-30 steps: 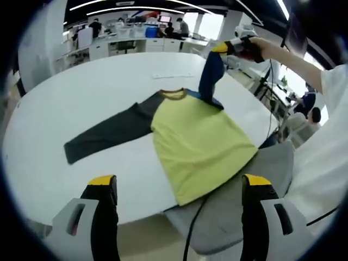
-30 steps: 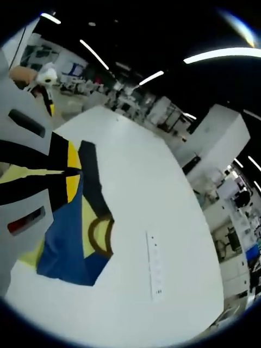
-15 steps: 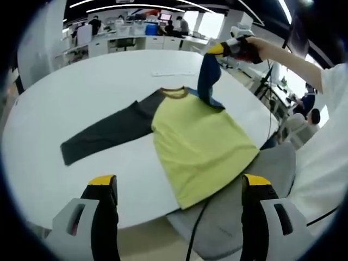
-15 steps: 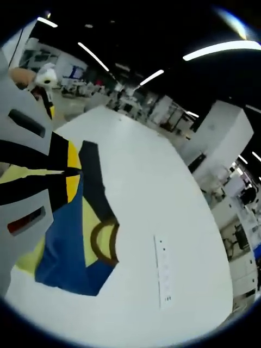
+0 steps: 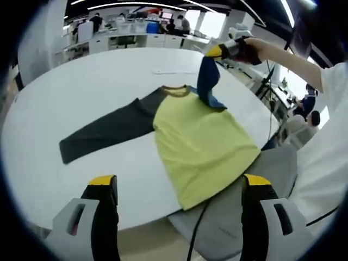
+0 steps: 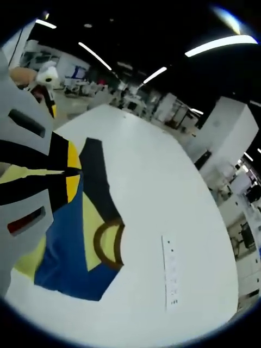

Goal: Fold the garment on the visible template until the final outline fits inside the template.

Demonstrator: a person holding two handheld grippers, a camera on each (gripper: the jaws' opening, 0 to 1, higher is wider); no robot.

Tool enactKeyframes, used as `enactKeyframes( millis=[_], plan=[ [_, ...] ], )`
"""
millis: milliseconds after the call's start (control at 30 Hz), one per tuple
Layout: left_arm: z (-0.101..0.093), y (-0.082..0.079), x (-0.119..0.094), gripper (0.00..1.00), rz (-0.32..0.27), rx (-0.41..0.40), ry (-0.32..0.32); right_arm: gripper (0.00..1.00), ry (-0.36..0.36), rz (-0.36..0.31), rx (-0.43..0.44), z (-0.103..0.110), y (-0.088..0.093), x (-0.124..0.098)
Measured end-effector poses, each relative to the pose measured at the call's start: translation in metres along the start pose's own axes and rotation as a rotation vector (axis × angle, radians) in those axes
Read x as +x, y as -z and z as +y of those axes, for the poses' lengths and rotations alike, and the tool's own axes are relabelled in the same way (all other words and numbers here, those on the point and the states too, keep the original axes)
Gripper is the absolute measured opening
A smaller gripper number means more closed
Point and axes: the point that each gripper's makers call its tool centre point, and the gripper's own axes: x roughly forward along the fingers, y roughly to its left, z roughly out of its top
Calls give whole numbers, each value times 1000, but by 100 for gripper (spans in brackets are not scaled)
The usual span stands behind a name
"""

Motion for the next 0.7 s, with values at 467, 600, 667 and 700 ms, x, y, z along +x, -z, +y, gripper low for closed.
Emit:
enactKeyframes(
  millis=[467, 600, 667, 700],
  plan=[
    [4, 4, 3, 91, 9, -17, 0, 2, 14, 16, 19, -5, 4, 19],
    [5, 4, 4, 91, 6, -23, -2, 2, 19, 27, 20, -7, 7, 25],
    [6, 4, 5, 91, 5, -24, -2, 2, 20, 35, 22, -8, 9, 28],
    [6, 4, 5, 91, 5, -26, -1, 2, 20, 37, 26, -8, 9, 30]
  ],
)
